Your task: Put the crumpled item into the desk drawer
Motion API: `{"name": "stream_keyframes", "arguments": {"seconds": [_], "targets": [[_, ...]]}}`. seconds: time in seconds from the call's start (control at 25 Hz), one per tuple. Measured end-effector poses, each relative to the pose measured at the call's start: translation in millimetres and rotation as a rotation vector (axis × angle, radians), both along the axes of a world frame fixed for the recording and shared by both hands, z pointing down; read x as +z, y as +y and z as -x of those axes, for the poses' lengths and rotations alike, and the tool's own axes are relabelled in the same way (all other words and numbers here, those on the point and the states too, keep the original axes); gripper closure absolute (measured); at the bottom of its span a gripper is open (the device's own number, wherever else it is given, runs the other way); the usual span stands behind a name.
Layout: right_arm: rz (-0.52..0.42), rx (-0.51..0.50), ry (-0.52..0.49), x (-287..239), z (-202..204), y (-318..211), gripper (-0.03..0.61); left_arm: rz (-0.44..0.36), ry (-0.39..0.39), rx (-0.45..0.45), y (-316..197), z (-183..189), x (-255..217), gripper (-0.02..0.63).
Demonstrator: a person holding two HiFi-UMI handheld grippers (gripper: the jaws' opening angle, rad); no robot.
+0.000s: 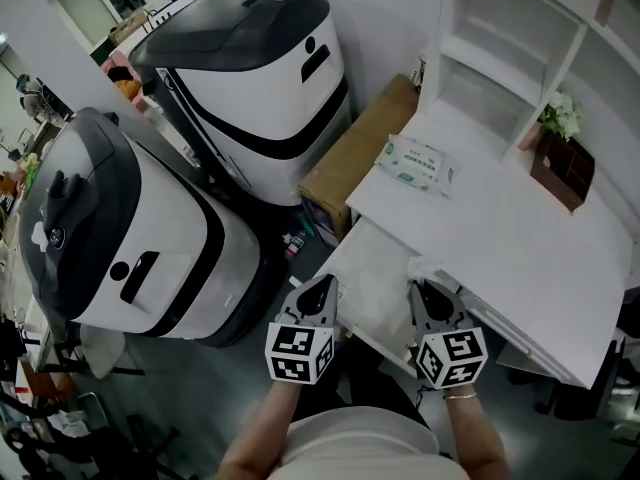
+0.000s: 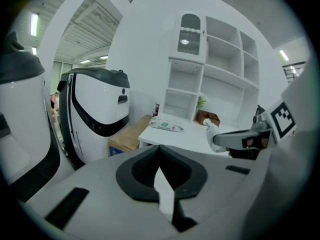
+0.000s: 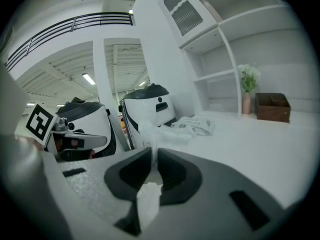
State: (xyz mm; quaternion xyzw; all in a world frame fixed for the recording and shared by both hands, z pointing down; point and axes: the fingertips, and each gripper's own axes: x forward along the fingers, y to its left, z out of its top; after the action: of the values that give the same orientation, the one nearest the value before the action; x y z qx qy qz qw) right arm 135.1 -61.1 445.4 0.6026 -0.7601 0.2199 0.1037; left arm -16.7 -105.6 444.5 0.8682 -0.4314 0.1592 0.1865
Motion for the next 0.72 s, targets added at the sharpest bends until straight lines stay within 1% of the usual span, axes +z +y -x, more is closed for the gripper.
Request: {"name": "stream_keyframes", "arguments": {"seconds": [0.36, 0.72], "targets": [[0.082, -0.083, -0.005, 33, 14, -8, 0.537, 0.031, -0.007, -0.062, 4, 13, 12, 0.623], [0.171, -0.160, 0.028, 70, 23, -13, 0.537, 0.060, -0.007, -0.109, 5, 20, 22, 0.623]]}}
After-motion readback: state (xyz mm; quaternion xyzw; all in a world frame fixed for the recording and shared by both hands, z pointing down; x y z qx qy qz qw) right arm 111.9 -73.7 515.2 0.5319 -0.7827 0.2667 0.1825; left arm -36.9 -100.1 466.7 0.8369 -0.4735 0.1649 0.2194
